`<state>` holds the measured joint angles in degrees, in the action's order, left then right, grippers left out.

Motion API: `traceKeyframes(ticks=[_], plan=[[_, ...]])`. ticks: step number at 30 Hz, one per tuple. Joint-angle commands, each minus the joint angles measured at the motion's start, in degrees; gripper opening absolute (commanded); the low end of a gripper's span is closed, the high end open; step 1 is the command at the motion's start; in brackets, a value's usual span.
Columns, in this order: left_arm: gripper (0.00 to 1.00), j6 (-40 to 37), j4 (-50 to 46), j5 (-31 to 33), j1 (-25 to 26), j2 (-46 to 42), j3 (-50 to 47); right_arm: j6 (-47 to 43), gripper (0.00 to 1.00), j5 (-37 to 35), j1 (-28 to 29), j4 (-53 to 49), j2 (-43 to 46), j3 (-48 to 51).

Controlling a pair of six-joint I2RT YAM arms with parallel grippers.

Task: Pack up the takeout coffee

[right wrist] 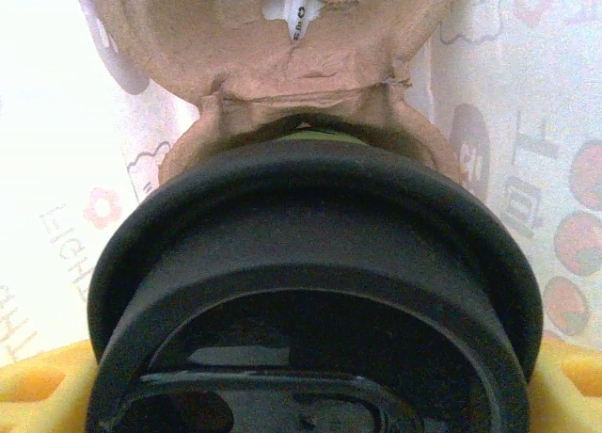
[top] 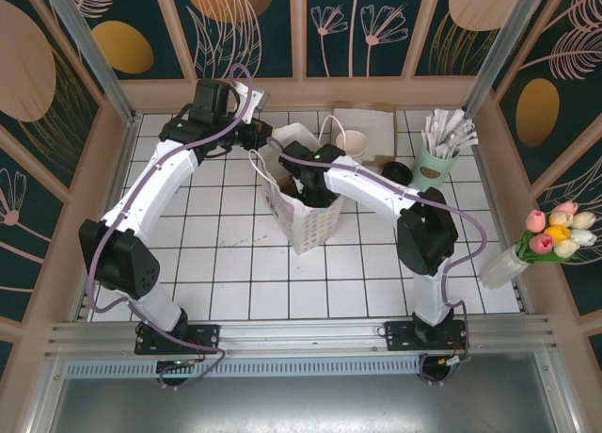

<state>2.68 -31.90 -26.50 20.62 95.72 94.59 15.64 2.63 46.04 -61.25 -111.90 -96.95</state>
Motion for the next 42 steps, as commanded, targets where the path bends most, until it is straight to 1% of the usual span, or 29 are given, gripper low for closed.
traceKeyframes(ticks=[1,12,17,25,29,33,34,38,42], plan=[[0.00,0.66,0.70,0.07,-0.04,-1.07,0.42,-1.22,0.46,-1.20,-0.51,2.65,-0.45,2.18],[0.00,1.01,0.96,0.06,-0.04,-0.87,0.34,-1.79,0.46,-1.80,-0.52,5.10,-0.44,3.65],[0.00,1.15,1.08,-0.27,-0.03,-0.82,0.29,-1.68,0.45,-0.59,-0.94,6.15,-1.30,6.16],[0.00,1.13,0.98,-0.28,-0.04,-0.80,0.34,-0.57,0.45,-0.69,-1.35,4.59,-4.25,9.73],[0.00,1.03,0.92,-0.68,-0.05,-0.71,0.34,-0.08,0.45,-0.09,-1.31,3.31,-5.96,8.48],[0.00,-0.36,1.37,-5.87,-0.05,-1.04,-0.56,0.18,0.46,1.50,-1.31,2.31,-7.69,5.61],[0.00,-0.40,1.69,-6.22,-0.02,-1.28,-0.99,0.18,0.46,2.15,-1.38,2.12,-8.04,5.01],[0.00,-0.89,2.08,-5.17,-0.05,-1.81,-2.18,-1.46,0.46,4.79,-1.78,1.59,-9.53,3.96],[0.00,-1.22,1.49,-4.94,-0.05,-1.48,-2.20,-1.87,0.46,5.44,-2.18,1.77,-10.26,3.91]])
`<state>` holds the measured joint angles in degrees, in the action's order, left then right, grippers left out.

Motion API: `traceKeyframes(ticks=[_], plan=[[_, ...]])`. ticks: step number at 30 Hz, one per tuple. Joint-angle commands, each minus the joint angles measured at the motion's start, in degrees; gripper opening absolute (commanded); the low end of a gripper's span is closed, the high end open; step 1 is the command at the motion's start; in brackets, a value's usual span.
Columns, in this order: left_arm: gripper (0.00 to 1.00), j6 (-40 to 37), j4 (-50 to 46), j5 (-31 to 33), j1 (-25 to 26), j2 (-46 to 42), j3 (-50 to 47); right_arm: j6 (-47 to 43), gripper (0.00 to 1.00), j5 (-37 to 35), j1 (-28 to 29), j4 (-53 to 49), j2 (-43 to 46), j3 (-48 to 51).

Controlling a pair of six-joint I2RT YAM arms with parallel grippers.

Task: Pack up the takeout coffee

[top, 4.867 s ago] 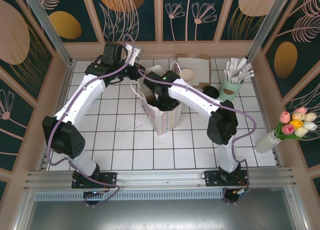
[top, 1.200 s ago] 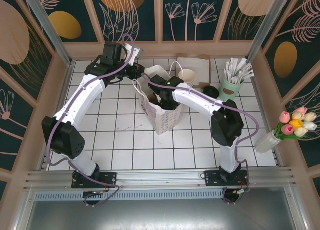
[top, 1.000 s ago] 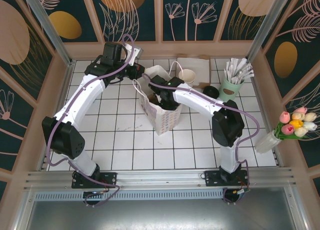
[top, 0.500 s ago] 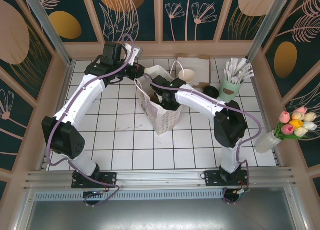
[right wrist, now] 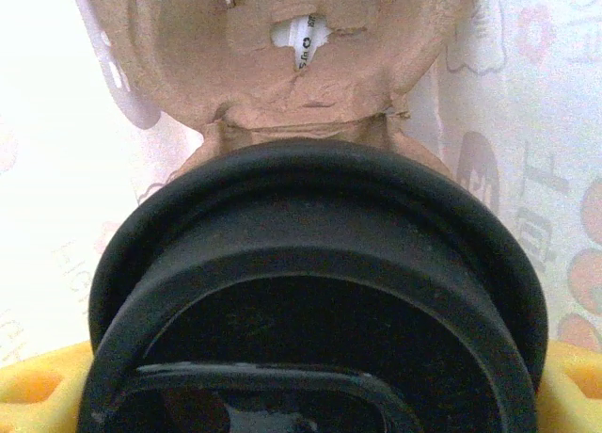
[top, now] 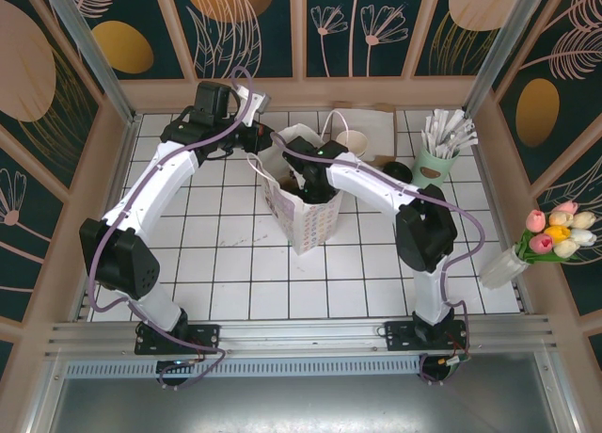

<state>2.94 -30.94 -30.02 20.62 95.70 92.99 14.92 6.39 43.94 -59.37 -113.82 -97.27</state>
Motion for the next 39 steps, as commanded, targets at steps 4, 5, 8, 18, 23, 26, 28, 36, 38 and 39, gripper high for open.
traceKeyframes(ticks=[4,5,8,18,23,26,28,36,38,39], plan=[[0.00,-1.63,0.65,-0.36,0.00,-1.57,-0.62,-1.20,0.46,1.32,-0.17,-0.42,-8.75,3.25],[0.00,-1.69,0.66,-0.22,-0.05,-1.66,-0.62,-1.20,0.47,1.08,-0.18,-0.73,-8.87,2.70],[0.00,-1.75,0.66,0.25,-0.05,-1.75,-0.53,-1.09,0.47,0.90,-0.09,-0.87,-8.88,1.16],[0.00,-1.70,0.69,0.89,-0.02,-2.00,-0.78,-1.44,0.47,-0.24,-0.09,-1.60,-8.87,0.68],[0.00,-1.53,0.82,1.04,-0.04,-2.27,-0.95,-1.47,0.48,-0.31,0.17,-1.71,-8.46,-0.26],[0.00,-1.45,0.84,1.29,-0.03,-2.40,-1.05,-1.45,0.50,-0.52,0.44,-1.89,-8.35,-0.47],[0.00,-1.60,0.86,1.55,-0.03,-2.58,-1.14,-1.34,0.50,-0.77,0.61,-1.97,-8.18,-0.59],[0.00,-0.14,1.75,5.13,-0.05,-2.71,-1.11,-1.01,0.51,-2.47,1.32,-2.79,-6.68,-1.69],[0.00,0.14,1.85,6.25,-0.02,-2.71,-0.94,-0.73,0.51,-3.15,1.56,-2.47,-5.78,-0.89],[0.00,0.24,1.85,6.70,-0.03,-2.67,-0.97,-0.71,0.51,-3.16,1.61,-2.48,-5.47,-0.53]])
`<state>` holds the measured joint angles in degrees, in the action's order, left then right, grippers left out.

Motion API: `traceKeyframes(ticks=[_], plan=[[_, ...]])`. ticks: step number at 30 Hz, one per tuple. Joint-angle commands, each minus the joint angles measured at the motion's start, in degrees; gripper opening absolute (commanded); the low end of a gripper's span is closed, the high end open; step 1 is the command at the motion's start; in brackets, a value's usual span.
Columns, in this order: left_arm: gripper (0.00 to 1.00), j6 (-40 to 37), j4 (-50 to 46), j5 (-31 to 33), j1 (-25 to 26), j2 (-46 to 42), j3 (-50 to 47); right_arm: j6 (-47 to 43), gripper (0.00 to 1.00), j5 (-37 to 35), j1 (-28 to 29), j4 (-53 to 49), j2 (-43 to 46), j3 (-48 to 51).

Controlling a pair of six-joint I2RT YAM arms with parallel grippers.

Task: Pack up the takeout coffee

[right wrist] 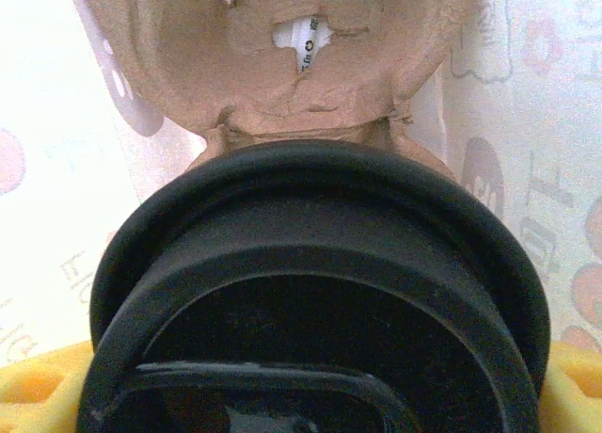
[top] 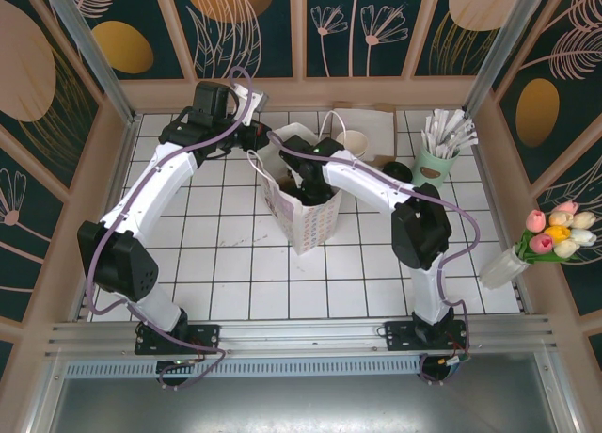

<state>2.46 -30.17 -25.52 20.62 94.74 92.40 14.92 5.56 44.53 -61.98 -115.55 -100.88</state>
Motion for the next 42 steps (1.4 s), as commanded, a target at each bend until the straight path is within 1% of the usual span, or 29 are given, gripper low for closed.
traceKeyframes(ticks=[1,9,15,20,35,37,40,42], plan=[[0.00,0.85,1.15,2.70,-0.05,-1.74,-0.43,-0.63,0.51,-2.22,1.08,0.07,-3.35,3.48],[0.00,1.44,1.26,3.46,-0.05,-1.53,-0.38,-0.59,0.51,-2.44,1.74,-0.79,-1.60,6.11],[0.00,1.41,1.35,1.99,-0.05,-1.44,-0.16,-0.59,0.51,-2.70,1.78,-0.95,-2.09,2.79],[0.00,1.32,1.30,0.67,-0.04,-1.66,-0.29,-0.98,0.55,-2.99,1.78,-1.63,-2.43,0.62],[0.00,1.22,1.26,1.26,-0.06,-1.68,-0.02,-0.50,0.63,-3.93,2.13,-3.72,-1.13,-2.88],[0.00,1.16,1.26,1.26,-0.05,-1.64,0.00,-0.50,0.66,-4.15,2.20,-4.01,-0.99,-3.31],[0.00,1.20,1.20,1.35,-0.06,-1.56,0.07,-0.46,0.73,-4.15,2.31,-4.03,-0.54,-3.93],[0.00,1.17,1.09,1.43,-0.03,-1.53,0.24,-0.36,0.75,-3.98,2.41,-4.07,-0.38,-4.85]])
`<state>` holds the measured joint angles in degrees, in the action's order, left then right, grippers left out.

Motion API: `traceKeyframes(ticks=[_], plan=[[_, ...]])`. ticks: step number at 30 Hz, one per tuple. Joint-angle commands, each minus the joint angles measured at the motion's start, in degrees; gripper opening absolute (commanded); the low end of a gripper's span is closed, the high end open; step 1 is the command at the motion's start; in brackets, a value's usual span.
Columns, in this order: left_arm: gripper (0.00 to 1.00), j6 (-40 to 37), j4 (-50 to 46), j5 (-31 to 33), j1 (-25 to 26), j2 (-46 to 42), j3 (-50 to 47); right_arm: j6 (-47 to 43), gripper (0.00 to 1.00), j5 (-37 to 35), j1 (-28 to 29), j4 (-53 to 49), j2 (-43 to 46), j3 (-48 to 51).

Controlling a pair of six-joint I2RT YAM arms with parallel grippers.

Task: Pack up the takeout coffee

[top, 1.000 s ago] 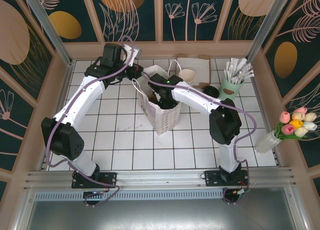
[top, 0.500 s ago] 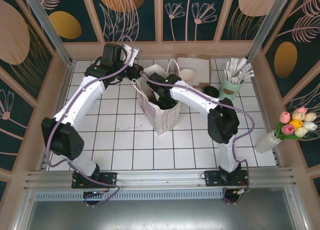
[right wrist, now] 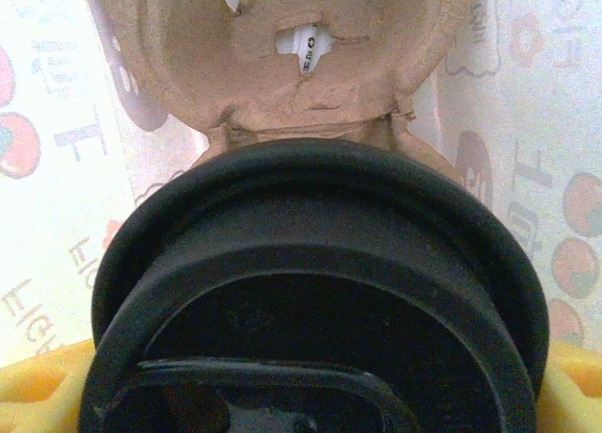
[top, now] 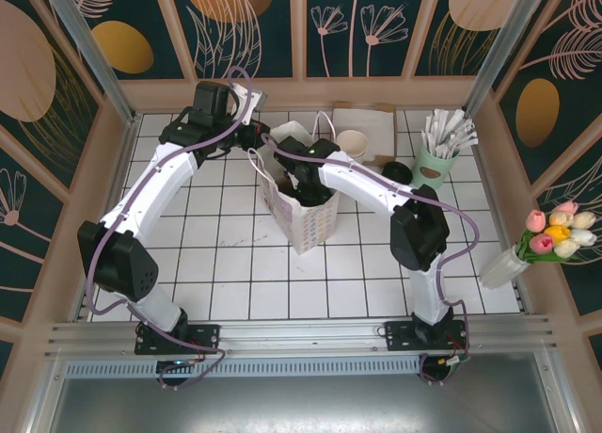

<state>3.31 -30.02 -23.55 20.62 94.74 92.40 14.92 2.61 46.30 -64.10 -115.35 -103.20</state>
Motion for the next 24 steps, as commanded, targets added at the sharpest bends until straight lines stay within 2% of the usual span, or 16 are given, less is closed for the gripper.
traceKeyframes(ticks=[1,9,18,21,24], plan=[[0.00,0.35,0.93,-0.47,-0.05,-1.51,0.34,-0.38,0.76,-1.02,0.63,-1.91,-0.41,-2.96],[0.00,0.15,0.49,0.01,-0.02,-1.47,0.43,-0.50,0.84,-0.89,0.71,-1.91,0.48,-4.04],[0.00,0.15,0.63,-0.09,-0.02,-1.48,0.50,0.07,0.89,-2.26,0.66,-2.52,1.07,-4.73],[0.00,0.13,0.58,-0.15,-0.03,-1.39,0.59,0.12,0.96,-2.85,0.71,-2.53,1.14,-4.92],[0.00,0.16,0.46,-0.26,-0.04,-1.38,0.63,0.16,0.96,-2.96,0.71,-2.61,1.16,-5.41]])
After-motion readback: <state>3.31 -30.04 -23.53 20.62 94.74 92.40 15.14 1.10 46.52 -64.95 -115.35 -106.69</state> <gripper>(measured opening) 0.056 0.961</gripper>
